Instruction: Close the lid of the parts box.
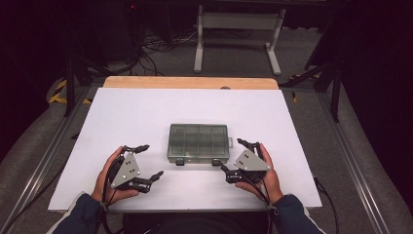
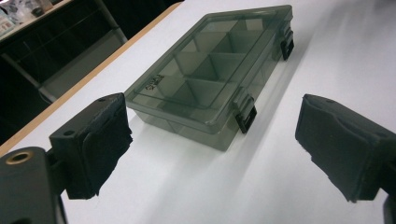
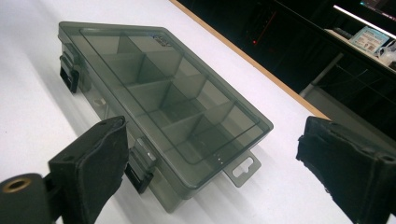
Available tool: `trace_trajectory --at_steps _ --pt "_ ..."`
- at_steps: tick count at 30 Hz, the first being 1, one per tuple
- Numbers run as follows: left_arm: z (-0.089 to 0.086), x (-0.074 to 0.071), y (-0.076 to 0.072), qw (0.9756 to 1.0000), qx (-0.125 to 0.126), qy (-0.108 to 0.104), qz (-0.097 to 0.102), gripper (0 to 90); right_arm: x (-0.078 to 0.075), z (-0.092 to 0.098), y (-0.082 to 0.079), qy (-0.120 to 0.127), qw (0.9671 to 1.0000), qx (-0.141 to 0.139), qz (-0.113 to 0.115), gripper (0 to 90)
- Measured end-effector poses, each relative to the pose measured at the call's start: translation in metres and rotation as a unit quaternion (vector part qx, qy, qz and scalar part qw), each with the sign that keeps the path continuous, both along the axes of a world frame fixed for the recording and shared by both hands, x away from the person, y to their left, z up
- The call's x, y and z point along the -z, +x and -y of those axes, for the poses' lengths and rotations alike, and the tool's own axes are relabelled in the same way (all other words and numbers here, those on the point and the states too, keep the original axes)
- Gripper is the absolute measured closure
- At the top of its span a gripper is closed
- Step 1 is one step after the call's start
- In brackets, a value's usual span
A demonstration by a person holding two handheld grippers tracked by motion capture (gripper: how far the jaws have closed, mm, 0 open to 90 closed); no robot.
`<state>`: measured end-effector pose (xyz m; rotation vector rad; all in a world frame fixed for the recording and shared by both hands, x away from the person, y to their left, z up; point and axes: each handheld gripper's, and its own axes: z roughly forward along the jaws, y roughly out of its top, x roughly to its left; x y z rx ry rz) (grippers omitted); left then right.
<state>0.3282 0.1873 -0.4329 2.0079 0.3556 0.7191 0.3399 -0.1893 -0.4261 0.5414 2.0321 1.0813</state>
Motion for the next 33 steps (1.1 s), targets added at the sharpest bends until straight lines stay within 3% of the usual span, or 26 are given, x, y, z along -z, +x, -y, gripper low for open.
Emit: trace_trajectory --at_steps 16,33 --pt "-0.02 0.008 -0.006 0.9998 -0.021 0.002 -0.004 10.8 0.003 0.012 -0.005 0.001 1.0 0.009 -0.004 8.3" --pt "-0.04 0.02 -0.007 0.9987 -0.045 -0.007 -0.025 9.6 0.012 0.029 -0.008 0.012 0.9995 0.02 -0.022 7.5"
